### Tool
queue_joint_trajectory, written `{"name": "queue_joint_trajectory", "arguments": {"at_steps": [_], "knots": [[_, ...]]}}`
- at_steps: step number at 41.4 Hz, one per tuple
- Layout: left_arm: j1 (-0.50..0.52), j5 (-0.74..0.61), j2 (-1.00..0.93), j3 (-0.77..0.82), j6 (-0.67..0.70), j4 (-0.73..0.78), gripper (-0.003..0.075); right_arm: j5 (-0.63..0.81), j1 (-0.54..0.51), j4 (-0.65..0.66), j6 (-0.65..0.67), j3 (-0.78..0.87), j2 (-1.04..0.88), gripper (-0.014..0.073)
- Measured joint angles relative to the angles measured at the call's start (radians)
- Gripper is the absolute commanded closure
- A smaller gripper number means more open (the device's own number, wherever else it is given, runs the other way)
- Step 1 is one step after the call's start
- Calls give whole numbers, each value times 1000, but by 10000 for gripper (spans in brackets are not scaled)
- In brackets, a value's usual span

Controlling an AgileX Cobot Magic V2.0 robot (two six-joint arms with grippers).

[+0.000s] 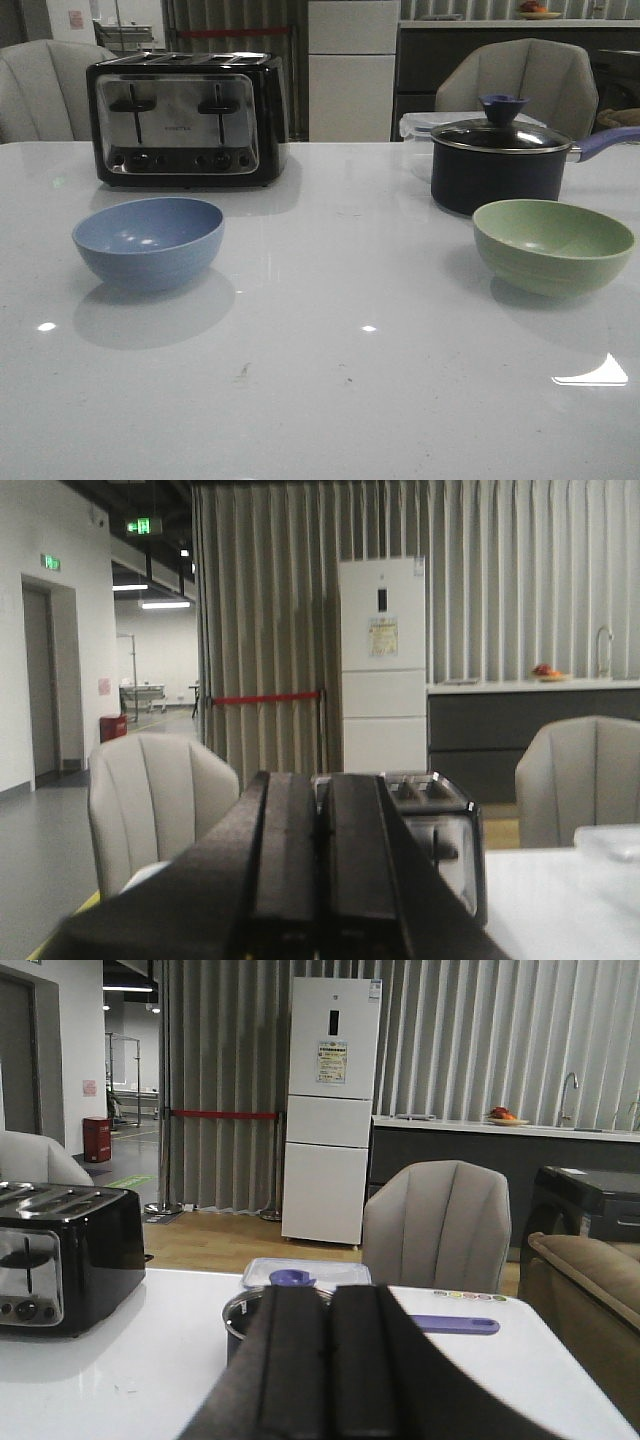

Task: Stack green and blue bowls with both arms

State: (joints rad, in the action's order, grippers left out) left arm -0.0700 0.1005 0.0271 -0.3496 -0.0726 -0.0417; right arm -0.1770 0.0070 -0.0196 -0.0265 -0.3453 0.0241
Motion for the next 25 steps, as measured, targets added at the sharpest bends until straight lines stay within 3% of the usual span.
{"name": "queue_joint_trajectory", "arguments": {"at_steps": [11,25], "knots": [[0,301,221,-282,0,-17,622,-237,0,0,0,-228,232,550],[0,494,419,-259,0,-17,622,-404,0,0,0,-244,498,550]]}}
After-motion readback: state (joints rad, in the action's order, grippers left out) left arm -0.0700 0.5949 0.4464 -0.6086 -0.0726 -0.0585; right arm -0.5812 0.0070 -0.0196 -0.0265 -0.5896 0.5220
